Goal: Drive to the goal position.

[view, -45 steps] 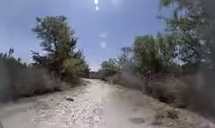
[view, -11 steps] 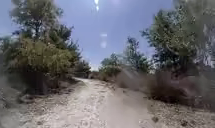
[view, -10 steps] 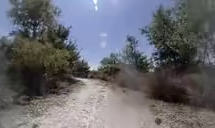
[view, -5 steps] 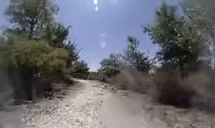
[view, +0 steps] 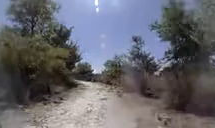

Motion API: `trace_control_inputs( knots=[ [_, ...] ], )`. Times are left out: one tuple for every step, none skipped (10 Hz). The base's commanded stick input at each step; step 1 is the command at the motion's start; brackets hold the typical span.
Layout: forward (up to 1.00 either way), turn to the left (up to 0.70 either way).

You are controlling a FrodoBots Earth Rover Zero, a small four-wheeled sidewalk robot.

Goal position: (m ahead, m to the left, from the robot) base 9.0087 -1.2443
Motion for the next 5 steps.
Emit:
trace_control_inputs(
  knots=[
    [0.7, 0.14],
    [0.7, 0.14],
    [0.7, 0.14],
    [0.7, 0.14],
    [0.7, 0.0]
  ],
)
